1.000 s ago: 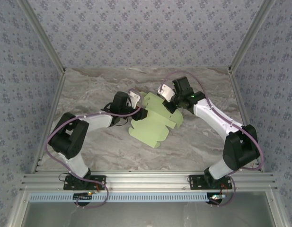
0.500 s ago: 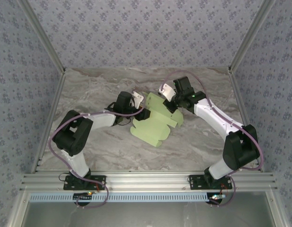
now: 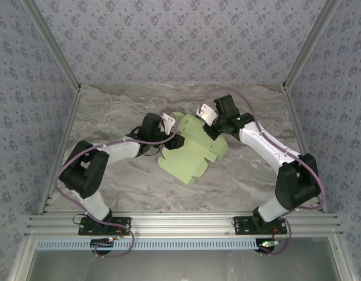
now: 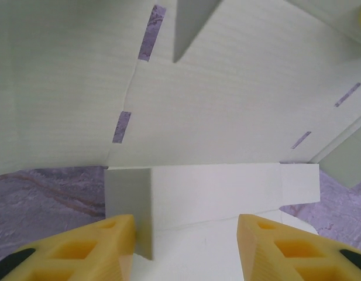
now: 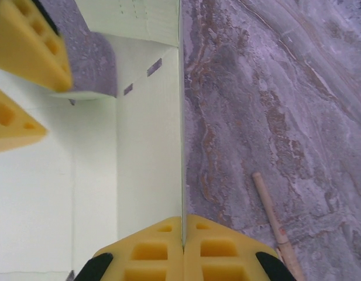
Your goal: Fold the paper box
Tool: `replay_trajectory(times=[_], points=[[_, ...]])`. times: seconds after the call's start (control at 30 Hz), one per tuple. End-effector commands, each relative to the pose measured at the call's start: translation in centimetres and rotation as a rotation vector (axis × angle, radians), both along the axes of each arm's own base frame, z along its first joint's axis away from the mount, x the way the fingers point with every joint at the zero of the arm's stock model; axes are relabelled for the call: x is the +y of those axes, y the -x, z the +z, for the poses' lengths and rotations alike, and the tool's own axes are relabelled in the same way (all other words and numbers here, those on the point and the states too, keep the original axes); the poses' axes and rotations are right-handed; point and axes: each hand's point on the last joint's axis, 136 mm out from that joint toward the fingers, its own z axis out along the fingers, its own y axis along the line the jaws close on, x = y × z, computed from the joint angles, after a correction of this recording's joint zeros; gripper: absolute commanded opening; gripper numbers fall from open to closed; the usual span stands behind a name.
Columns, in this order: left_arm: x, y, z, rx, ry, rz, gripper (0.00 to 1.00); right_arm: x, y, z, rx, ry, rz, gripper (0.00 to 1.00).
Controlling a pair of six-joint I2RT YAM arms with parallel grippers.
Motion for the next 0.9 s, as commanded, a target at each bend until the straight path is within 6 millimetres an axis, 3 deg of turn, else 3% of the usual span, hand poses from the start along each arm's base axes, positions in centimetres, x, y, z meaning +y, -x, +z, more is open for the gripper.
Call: replay_trajectory(times=[0.0,0.2,0.43,0.5,0.53,0.67,0.87], points=[[1.9,0.5,1.3,-0.019,-0.023,0.046,0.5,-0.3,-1.0,0.5,-0.084,0.096,0.005,0.0],[5.2,1.4,1.1,0.001,-0.047,0.17,0.51,0.6,-2.2,-0.1,-0.173,0.231,0.014,0.0],[8.3,2.6,-1.0,0.119,-0.002,0.345,0.49,2.6,-3.3,-0.7,-0.318,0.373,0.077,0.0],[8.9,2.9,-1.3,0.133,0.016,0.372,0.49,3.6,-3.5,-0.1,-0.383,0.39,0.103,0.0],[9.1,3.1,-1.6,0.138,0.021,0.379,0.49,3.6,-3.1,-1.1,-0.386,0.408,0.123,0.0],[9.7,3.6,-2.7,0.163,0.013,0.403,0.47,4.9,-3.0,-0.9,-0.502,0.447,0.184,0.0],[11.5,2.7,-3.4,0.171,0.016,0.484,0.44,5.7,-3.1,-1.2,-0.624,0.497,0.246,0.0]])
